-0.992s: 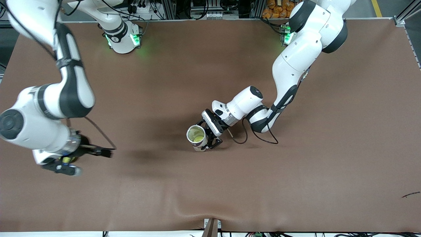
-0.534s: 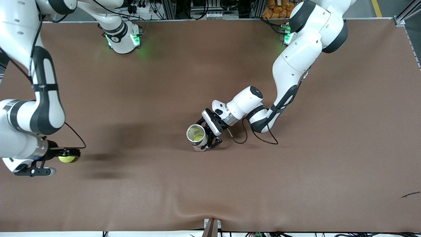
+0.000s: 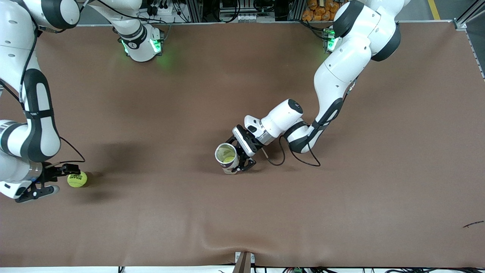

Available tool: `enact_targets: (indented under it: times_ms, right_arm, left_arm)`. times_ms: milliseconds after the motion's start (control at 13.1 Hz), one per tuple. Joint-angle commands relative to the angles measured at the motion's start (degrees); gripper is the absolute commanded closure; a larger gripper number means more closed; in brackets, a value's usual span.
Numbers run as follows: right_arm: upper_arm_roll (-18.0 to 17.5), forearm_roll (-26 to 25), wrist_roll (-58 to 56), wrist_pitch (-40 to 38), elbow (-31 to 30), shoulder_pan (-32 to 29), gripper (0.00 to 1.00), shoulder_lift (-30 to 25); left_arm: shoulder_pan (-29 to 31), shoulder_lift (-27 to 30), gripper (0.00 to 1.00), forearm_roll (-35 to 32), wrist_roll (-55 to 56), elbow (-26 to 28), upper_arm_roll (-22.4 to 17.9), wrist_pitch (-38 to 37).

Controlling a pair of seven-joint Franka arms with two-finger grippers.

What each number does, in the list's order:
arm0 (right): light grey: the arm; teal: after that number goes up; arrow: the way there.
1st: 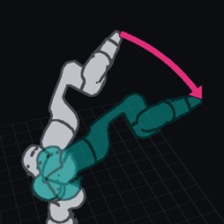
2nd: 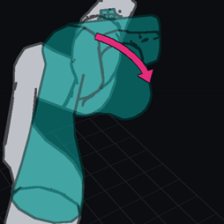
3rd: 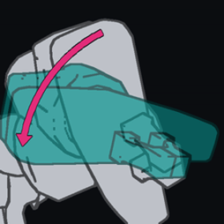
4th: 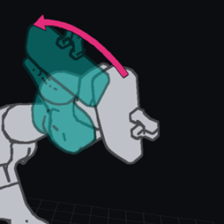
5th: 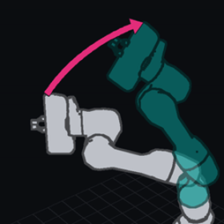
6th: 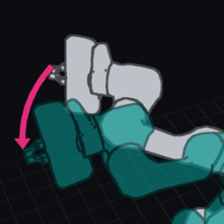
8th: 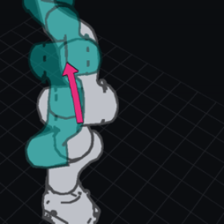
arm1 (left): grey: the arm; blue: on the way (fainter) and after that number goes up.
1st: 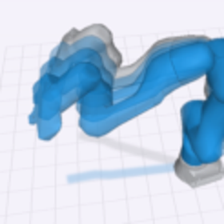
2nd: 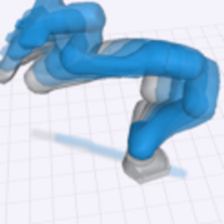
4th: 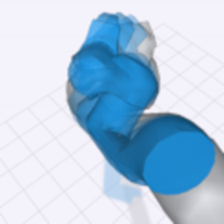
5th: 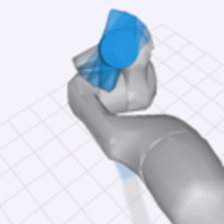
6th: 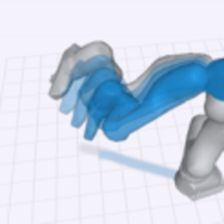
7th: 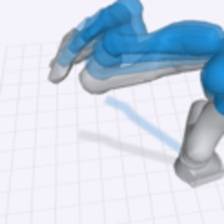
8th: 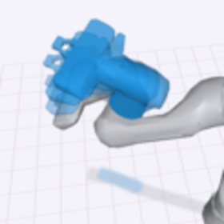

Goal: Insert tennis ball vertically with right arm
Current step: 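Move the right gripper back over the second tennis ball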

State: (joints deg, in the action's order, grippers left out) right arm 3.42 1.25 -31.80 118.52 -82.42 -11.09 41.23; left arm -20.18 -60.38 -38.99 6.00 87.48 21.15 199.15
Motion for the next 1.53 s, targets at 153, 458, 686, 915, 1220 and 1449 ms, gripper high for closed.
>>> enact_targets:
  times_ms: [153,458,686,915,1220,1449]
  right_arm:
    - [-0.8,-0.5,7.3,2.9,0.7,-0.2,0.00,3.2]
    - [-0.8,0.1,2.6,5.6,0.6,-2.6,0.00,3.9]
    - [-0.9,0.0,1.7,7.1,0.1,-2.5,0.00,3.9]
    - [-0.9,0.0,1.6,9.5,-0.6,-2.2,0.00,4.5]
    - [-0.9,-0.2,1.5,13.3,-3.4,-1.9,0.00,4.3]
    - [-0.9,-0.2,-0.2,11.7,-5.4,-1.8,0.02,3.5]
  left_arm:
    - [0.1,0.3,0.17,-1.2,0.4,0.0,-0.4,0.9]
    - [0.1,0.3,0.17,-1.2,0.4,0.1,-0.4,0.9]
    - [0.1,0.3,0.17,-1.2,0.4,0.1,-0.4,0.9]
    - [0.1,0.3,0.17,-1.2,0.4,0.1,-0.5,0.9]
    - [0.2,0.3,0.17,-1.2,0.4,0.1,-0.4,0.9]
    - [0.2,0.3,0.17,-1.2,0.4,0.1,-0.4,0.9]
